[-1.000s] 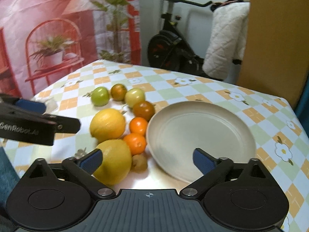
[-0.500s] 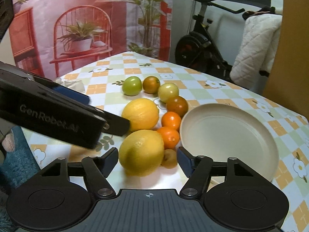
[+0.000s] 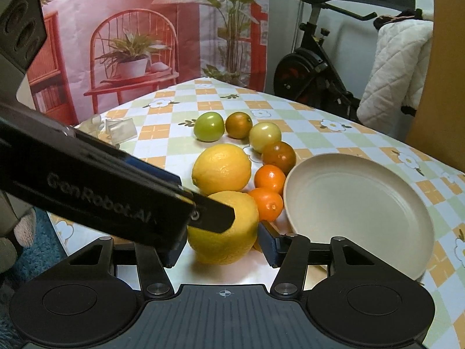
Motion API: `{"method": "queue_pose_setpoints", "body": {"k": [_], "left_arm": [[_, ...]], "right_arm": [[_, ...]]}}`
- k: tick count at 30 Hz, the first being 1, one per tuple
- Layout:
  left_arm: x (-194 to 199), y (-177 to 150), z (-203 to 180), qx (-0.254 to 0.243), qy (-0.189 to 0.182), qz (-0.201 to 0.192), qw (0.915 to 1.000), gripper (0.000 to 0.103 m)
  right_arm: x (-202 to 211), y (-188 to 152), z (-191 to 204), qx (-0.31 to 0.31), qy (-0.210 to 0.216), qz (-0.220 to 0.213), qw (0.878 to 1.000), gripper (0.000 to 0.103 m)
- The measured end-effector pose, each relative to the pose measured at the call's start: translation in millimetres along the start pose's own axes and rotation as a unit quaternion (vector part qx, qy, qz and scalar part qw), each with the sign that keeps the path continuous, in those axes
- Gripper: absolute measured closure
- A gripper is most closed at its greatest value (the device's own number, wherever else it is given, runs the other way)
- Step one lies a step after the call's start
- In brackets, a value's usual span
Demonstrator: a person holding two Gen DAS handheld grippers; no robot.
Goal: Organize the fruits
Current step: 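Move the right tool down over the large yellow lemon, then close the right gripper on the large yellow lemon and lift it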
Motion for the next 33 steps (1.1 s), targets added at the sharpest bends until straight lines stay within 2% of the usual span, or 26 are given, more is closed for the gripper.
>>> {"method": "queue_pose_setpoints", "body": {"k": [4,13,20,26,27,30,33], "left_arm": [[-2.0,-0.8,1.8,0.01,-0.015,0.003,0.9998,0.055],[-6.5,-2.2,1.9,0.021,-0.031,0.006,0.9993,0.054],[-4.4,-3.6,-1.1,0.014,-0.027,0.001,0.9995,0.056],[5.2,-0.1,-4.7,0.006,-0.025,-0.022,0.9994,0.066],[5.7,0.2,-5.4,0.005,-0.027,-0.023,0.9994,0.066],[2.5,0.0,-5.3,0.001,-0.013,-0.017,0.9998,0.064],[-0.2,0.8,1.5,0.02,-0.023,-0.005,0.9995,0.059]], "right_arm": [[1.3,-1.3,-1.9,-0.007,0.001,-0.001,1.0,0.053],[-0.9,-3.8,-1.3,-0.008,0.001,0.002,1.0,0.052],[-1.1,-5.8,-0.5,-0.008,0.0,0.002,1.0,0.053],[7.2,-1.6,1.4,0.0,-0.002,-0.017,1.0,0.057],[9.2,0.5,1.5,0.002,0.0,-0.022,1.0,0.062],[8.7,1.9,2.9,0.008,-0.002,-0.023,1.0,0.064],[9.2,1.8,1.3,0.001,-0.002,-0.019,1.0,0.063]]}}
Point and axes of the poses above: each gripper's, at about its wrist camera, not at the fingertips, and x roughly against the way its jaws point, z to its left, y to its top, the point moved 4 cm from there along -x, roughly the way its jaws point, and after that the axes turned 3 degrees about x, right-handed, at the moved point
